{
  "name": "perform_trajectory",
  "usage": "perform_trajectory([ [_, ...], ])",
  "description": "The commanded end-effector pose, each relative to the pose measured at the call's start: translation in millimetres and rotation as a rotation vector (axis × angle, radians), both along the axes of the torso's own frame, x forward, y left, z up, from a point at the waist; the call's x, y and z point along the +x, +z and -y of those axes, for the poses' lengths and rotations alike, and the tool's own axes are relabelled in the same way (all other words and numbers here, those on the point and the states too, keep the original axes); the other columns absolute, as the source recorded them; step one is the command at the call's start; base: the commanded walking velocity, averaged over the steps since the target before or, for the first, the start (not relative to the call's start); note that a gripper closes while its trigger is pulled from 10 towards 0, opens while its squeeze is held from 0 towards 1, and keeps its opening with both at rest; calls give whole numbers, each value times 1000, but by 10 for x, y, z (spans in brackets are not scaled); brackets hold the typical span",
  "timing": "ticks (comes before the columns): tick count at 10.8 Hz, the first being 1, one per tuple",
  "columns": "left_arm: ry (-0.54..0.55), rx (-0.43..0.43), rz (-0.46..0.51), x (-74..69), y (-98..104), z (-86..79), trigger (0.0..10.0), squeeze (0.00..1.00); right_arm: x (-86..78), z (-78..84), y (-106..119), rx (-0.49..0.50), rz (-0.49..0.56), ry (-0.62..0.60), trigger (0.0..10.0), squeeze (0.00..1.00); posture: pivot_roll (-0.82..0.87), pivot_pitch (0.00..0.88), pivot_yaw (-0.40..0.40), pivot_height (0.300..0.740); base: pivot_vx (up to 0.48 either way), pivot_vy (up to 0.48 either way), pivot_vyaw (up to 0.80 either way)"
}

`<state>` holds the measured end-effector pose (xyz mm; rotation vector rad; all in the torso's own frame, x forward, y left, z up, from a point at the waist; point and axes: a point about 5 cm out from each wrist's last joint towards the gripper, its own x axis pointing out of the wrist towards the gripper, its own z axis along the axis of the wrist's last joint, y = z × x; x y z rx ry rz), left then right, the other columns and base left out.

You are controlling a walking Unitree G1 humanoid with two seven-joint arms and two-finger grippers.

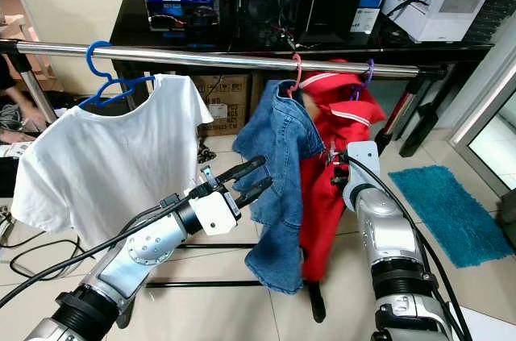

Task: Hang hanger

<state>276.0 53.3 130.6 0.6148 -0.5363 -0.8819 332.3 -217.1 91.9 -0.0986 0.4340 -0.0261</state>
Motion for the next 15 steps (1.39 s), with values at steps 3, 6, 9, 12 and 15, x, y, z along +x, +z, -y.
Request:
perform_trajectory([
  [3,-12,10,9,-3,0,35,10000,0,61,-12,132,-8,63,-10,10000,0,140,35,-50,740,0,0,0],
  [6,-11,9,1,-8,-16,48,10000,0,106,9,207,-54,103,-82,10000,0,138,36,-54,740,0,0,0],
  [9,-12,11,-3,-5,-26,55,10000,0,181,-75,341,-48,173,-126,10000,0,139,33,-57,740,0,0,0],
  [12,-11,12,0,-2,-23,58,10000,0,223,-178,339,-30,188,-131,8275,0,144,31,-60,740,0,0,0],
  [15,-5,7,-2,-10,-28,50,10000,0,187,-149,328,-1,233,-185,0,0,146,37,-60,740,0,0,0],
])
